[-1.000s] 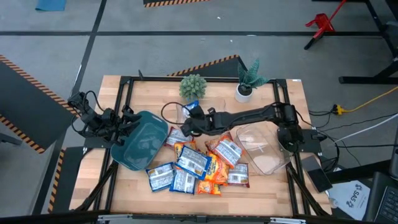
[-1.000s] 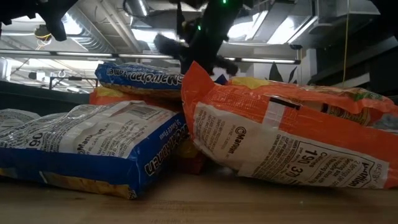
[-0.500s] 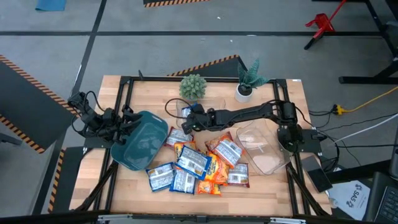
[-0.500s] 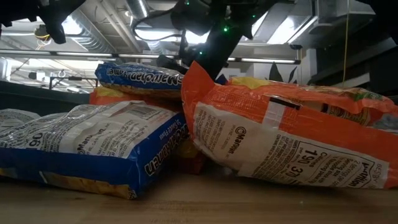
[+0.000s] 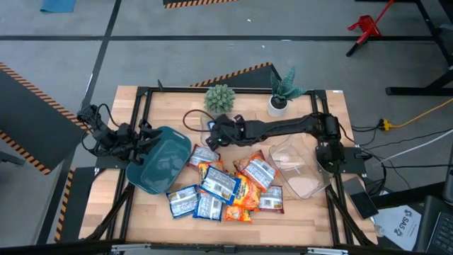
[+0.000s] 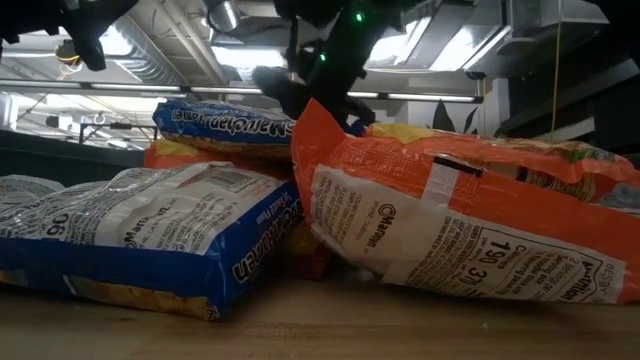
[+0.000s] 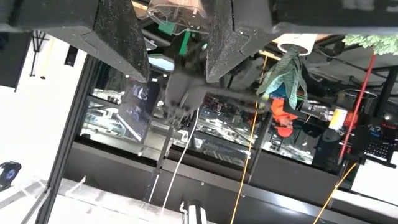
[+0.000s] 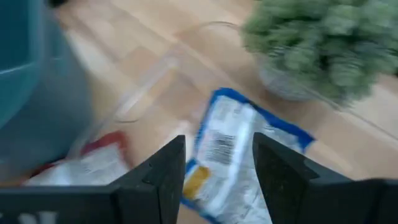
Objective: Sort Maruchan noodles
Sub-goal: Put the top blue noodle pack into the left transparent bin
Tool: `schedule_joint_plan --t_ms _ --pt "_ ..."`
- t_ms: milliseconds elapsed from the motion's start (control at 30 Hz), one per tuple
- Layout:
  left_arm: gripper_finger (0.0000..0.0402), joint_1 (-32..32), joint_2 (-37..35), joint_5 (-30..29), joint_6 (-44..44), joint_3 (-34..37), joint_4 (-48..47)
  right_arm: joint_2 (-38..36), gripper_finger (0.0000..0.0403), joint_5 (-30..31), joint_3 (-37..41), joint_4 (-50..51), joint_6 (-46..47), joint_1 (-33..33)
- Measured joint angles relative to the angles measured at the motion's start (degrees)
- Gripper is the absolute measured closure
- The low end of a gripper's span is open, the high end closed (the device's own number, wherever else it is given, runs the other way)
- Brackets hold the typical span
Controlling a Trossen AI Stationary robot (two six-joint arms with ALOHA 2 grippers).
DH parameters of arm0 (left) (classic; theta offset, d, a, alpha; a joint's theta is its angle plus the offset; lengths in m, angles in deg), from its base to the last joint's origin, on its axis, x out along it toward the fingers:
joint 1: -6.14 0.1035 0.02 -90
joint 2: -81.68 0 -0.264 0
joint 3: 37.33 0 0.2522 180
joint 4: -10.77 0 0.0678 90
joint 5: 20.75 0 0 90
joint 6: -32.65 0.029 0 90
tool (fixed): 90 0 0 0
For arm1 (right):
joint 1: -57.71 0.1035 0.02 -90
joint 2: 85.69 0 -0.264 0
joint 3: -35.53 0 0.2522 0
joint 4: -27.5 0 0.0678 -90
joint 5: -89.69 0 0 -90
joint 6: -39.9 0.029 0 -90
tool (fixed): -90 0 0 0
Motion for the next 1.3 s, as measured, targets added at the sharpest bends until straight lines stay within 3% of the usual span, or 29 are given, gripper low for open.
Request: schedule_joint_plan --t_ms 167,367,433,667,800,967,1133,1300 --pt "0.0244 0.0 0.01 -0.88 -0.82 0.0 -1.33 0.04 0.0231 -10.59 -4.98 7.76 -1.71 1.34" --pt "0.0244 -0.02 0.0 -1.0 -2.45 0.0 -5.02 0.07 0.023 -17.11 -9.22 11.06 -7.27 10.79" --pt "0.0244 -0.01 0.01 -1.06 -3.37 0.0 -5.97 0.07 0.023 -15.84 -10.0 10.67 -8.83 14.85" --pt "0.0244 -0.02 0.0 -1.06 -3.56 0.0 -7.08 1.84 0.023 0.17 -9.99 10.8 -12.49 26.9" --pt "0.0244 0.0 0.01 -1.04 -3.54 0.0 -7.24 3.35 0.0219 -3.1 -9.99 10.42 -13.58 29.43" --pt "0.0244 -0.02 0.02 -1.06 -3.91 0.0 -8.75 5.8 0.0155 -6.98 -9.99 8.98 -11.26 30.44" --pt "0.0244 -0.02 0.02 -1.22 -6.4 0.01 -9.81 8.72 0.01 -1.72 -9.99 9.02 -10.98 30.49" --pt "0.0244 -0.01 0.01 -1.13 -6.71 0.0 -9.83 10.78 0.0091 3.14 -9.99 9.59 -9.39 30.48"
